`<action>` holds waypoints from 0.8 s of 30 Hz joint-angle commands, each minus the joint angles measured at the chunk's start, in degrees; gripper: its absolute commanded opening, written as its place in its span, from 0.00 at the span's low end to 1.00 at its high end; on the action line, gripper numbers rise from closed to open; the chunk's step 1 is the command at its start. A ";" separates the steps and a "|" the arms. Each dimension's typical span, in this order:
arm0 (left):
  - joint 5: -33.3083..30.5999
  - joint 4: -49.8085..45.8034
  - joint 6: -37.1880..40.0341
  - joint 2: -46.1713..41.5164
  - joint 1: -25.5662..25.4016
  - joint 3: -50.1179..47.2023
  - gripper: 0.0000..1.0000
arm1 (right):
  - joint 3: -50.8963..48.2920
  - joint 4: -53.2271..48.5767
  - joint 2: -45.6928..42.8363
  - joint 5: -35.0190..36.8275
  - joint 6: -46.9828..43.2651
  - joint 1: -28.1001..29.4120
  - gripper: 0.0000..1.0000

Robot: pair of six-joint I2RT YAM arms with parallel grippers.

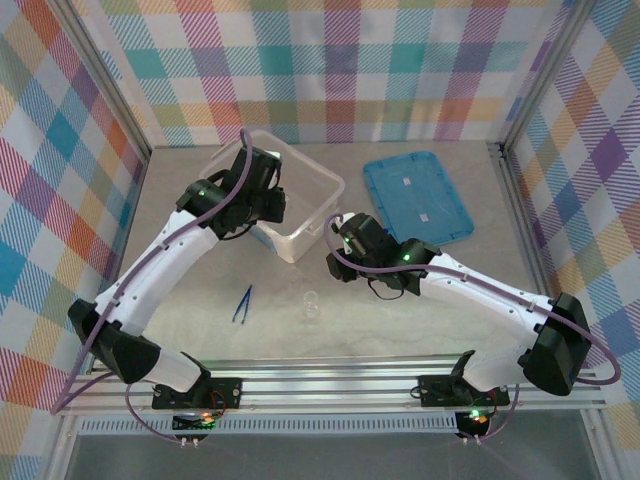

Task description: Organize the chemistry lab equipment

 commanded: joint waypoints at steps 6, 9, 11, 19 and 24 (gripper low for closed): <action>7.71 4.83 1.11 4.83 4.91 2.27 0.18 | -0.30 0.50 -1.01 -0.16 2.75 0.15 0.31; 8.51 5.32 1.14 6.72 5.60 1.79 0.17 | -0.74 0.40 -1.44 0.02 3.12 0.11 0.31; 9.31 6.14 1.27 7.60 5.87 1.25 0.17 | -1.27 0.58 -2.10 0.18 3.40 0.12 0.31; 11.19 5.94 3.42 11.21 6.42 1.66 0.16 | -3.11 1.06 -3.02 0.29 5.37 0.13 0.31; 12.32 5.22 5.20 13.22 7.00 1.56 0.14 | -3.86 1.04 -3.76 0.62 6.06 0.12 0.31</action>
